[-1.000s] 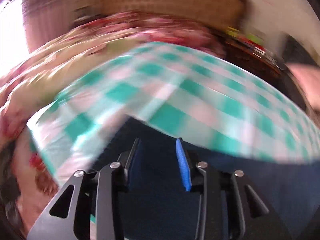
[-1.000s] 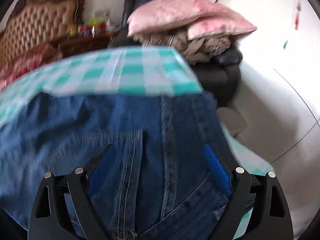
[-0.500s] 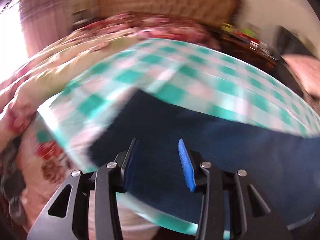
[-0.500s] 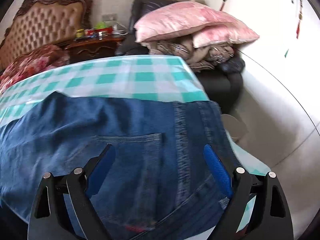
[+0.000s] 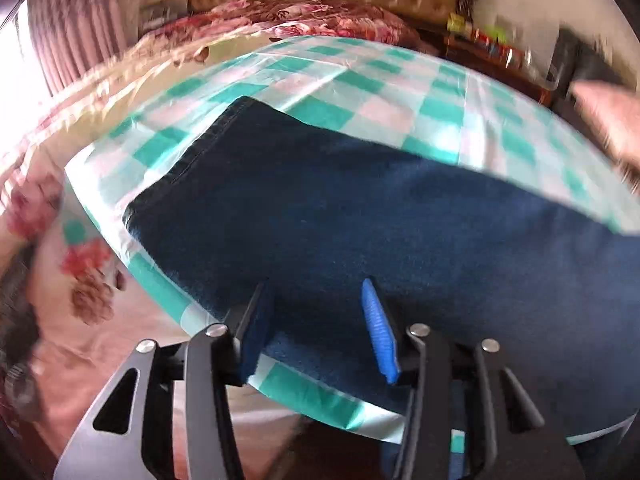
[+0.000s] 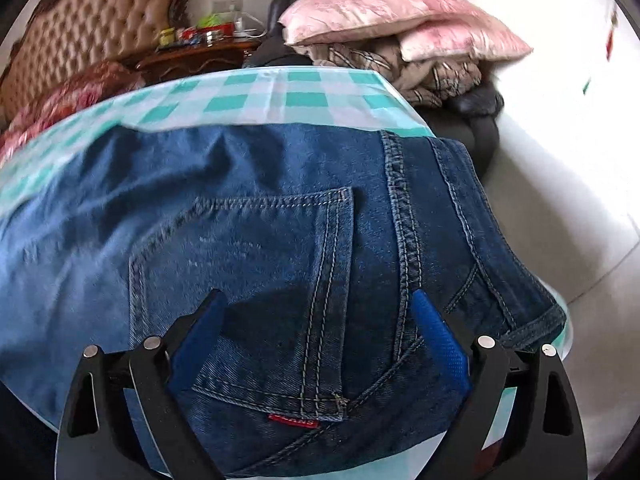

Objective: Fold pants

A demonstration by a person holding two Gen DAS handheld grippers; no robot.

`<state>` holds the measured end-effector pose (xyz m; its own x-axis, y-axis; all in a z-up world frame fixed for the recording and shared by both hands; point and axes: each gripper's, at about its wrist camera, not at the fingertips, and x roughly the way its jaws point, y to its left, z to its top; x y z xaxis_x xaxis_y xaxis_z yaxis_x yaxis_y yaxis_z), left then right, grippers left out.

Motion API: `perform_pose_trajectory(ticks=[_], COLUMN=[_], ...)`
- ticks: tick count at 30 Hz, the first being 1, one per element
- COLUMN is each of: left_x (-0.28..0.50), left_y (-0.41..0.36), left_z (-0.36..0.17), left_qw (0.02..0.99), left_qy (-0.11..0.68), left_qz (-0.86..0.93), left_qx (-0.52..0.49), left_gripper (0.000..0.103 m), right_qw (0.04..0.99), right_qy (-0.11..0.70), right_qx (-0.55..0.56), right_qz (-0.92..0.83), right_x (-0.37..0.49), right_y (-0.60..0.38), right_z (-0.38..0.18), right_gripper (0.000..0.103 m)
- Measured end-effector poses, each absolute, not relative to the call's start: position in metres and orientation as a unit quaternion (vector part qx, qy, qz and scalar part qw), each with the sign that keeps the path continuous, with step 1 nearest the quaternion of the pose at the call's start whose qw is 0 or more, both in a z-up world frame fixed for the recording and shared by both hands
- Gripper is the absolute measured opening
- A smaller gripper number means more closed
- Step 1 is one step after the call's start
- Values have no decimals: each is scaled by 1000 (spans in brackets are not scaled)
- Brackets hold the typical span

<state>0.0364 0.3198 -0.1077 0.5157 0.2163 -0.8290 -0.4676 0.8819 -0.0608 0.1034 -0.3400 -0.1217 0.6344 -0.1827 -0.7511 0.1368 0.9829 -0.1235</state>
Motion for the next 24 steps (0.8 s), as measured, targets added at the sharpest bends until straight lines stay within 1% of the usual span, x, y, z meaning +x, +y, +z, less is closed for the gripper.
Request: perform_pose_trajectory(ticks=[2, 4, 6, 9, 24], left_x=[32, 27, 22, 23, 25], left_y=[317, 316, 314, 312, 308], left_z=[-101, -95, -92, -89, -86], left_qw=[859, 862, 867, 873, 877], left_qy=[448, 440, 429, 424, 418], left_qz=[219, 226, 223, 212, 206], left_qx=[-118, -113, -123, -115, -120], left_gripper=[49, 50, 50, 52, 53], right_qw=[906, 906, 905, 904, 906], right_qy=[414, 414, 415, 417, 413], right_qx=[-34, -26, -23, -4, -7], right_qz=[-88, -88, -95, -95, -91], right_x=[103, 103, 104, 104, 103], right_y=[-340, -341, -343, -348, -347], right_z=[-124, -125, -126, -128, -129], right_gripper=[92, 92, 97, 98, 98])
